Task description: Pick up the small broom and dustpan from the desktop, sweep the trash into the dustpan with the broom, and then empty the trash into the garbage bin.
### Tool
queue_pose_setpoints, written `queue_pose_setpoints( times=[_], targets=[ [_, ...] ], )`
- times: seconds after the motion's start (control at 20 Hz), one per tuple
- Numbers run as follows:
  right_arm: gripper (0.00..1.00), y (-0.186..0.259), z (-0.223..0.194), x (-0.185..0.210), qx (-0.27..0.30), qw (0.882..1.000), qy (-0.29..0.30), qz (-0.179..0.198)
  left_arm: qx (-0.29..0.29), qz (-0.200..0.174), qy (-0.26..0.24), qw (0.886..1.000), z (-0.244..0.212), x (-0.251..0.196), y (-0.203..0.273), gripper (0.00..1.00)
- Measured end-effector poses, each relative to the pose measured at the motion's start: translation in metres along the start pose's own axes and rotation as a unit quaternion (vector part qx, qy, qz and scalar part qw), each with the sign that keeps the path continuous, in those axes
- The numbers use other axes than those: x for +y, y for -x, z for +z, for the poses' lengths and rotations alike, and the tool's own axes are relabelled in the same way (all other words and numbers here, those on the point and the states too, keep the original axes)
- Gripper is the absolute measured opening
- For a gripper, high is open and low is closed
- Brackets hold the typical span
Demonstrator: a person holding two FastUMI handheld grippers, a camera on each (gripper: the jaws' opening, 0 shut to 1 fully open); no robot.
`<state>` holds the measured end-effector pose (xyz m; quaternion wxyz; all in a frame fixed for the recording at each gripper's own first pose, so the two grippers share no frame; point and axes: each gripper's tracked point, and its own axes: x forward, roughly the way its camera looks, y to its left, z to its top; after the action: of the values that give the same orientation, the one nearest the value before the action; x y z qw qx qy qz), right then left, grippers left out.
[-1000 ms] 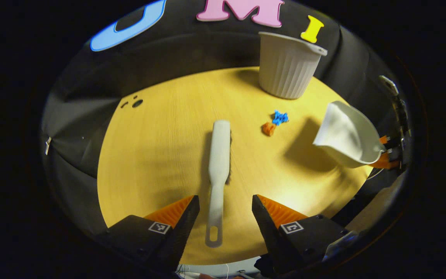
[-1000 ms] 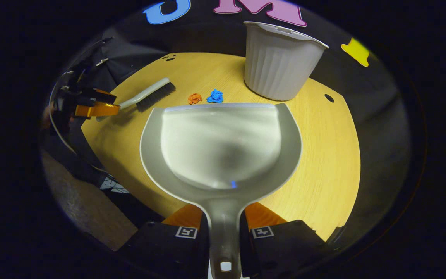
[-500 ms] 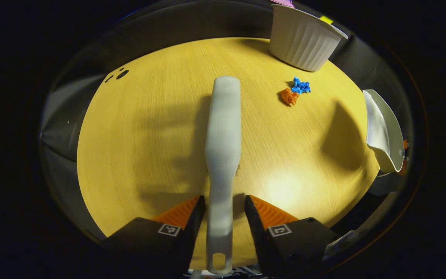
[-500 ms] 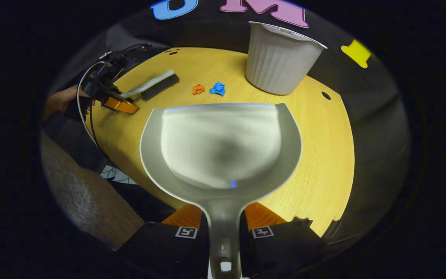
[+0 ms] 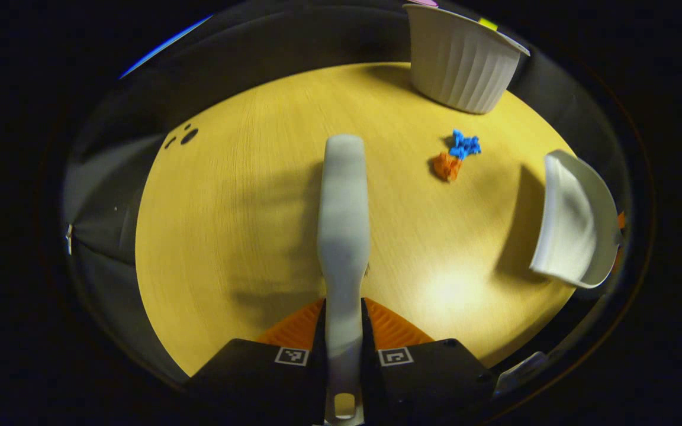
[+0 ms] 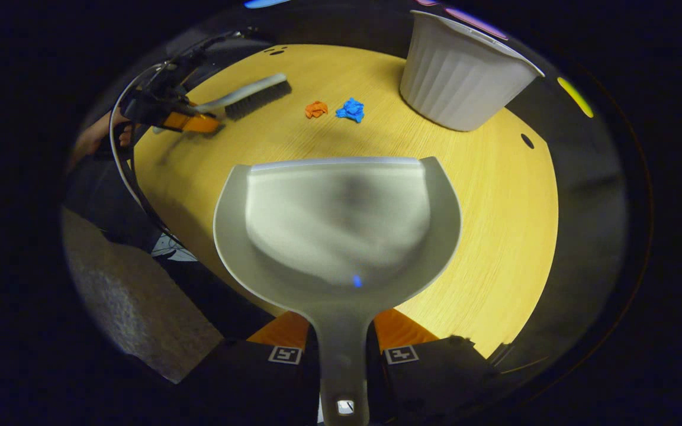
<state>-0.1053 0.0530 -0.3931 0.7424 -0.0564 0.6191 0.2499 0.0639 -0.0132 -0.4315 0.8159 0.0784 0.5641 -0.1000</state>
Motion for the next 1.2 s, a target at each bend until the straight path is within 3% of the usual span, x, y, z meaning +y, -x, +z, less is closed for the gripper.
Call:
queue_pose_setpoints(
  times=[0.3, 0.55, 0.75, 0.95, 1.1, 1.2],
  targets=[
    [0.36, -0.023, 0.019, -0.020, 0.033, 0.999, 0.028, 0.013, -0.013, -0.021, -0.040, 0.999, 0.066, -0.031, -0.016, 0.25],
    [0.36, -0.033, 0.036, -0.028, 0.020, 0.999, 0.033, 0.019, -0.004, -0.049, -0.078, 0.996, 0.087, -0.061, -0.028, 0.28],
    [0.36, -0.040, 0.043, -0.034, 0.012, 0.999, 0.047, 0.017, 0.001, -0.119, -0.114, 0.986, 0.083, -0.101, -0.026, 0.27],
    [0.36, -0.041, 0.044, -0.037, 0.003, 0.999, 0.050, 0.018, 0.018, -0.202, -0.139, 0.969, 0.063, -0.141, -0.014, 0.28],
    [0.36, -0.046, 0.041, -0.036, -0.010, 0.998, 0.053, 0.017, 0.042, -0.274, -0.121, 0.953, 0.048, -0.168, 0.008, 0.25],
    [0.39, -0.048, 0.043, -0.035, -0.026, 0.999, 0.045, 0.017, 0.039, -0.284, -0.099, 0.953, 0.047, -0.175, 0.014, 0.27]
  ],
)
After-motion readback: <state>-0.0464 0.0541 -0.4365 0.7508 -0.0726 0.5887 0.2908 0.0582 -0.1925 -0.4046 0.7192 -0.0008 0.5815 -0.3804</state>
